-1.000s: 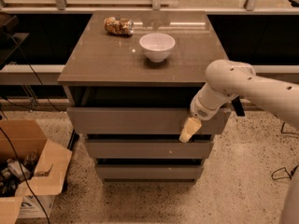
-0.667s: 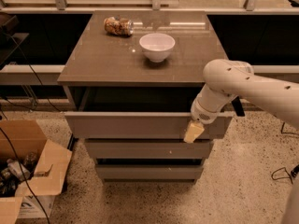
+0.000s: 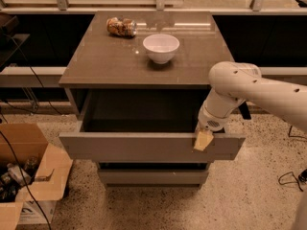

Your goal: Open top drawer

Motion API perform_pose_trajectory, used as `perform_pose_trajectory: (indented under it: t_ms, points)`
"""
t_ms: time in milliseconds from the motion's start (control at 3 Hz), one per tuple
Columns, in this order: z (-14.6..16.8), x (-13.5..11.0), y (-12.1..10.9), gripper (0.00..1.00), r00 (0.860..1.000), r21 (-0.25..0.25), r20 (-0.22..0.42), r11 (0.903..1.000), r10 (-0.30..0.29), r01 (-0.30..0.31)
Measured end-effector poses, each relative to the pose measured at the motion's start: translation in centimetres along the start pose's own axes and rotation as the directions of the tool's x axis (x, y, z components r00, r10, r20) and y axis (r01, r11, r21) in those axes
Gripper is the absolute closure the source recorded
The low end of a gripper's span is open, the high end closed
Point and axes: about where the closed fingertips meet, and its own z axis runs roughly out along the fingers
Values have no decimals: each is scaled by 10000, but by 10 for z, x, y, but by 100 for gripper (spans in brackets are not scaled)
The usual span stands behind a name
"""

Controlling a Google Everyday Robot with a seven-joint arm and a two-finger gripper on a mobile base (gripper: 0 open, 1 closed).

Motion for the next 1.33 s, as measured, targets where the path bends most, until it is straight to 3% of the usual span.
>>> perform_pose_trajectory:
  t_ms: [333,1000,1333]
  points:
    - [3,20,40,89,9986,-667,339,9970,415,-392]
    - [5,24,48,43,9973,-856,438,9948,586,-547]
    - [11,37,68,20,9918,-1153,512,9872,1170,-1105]
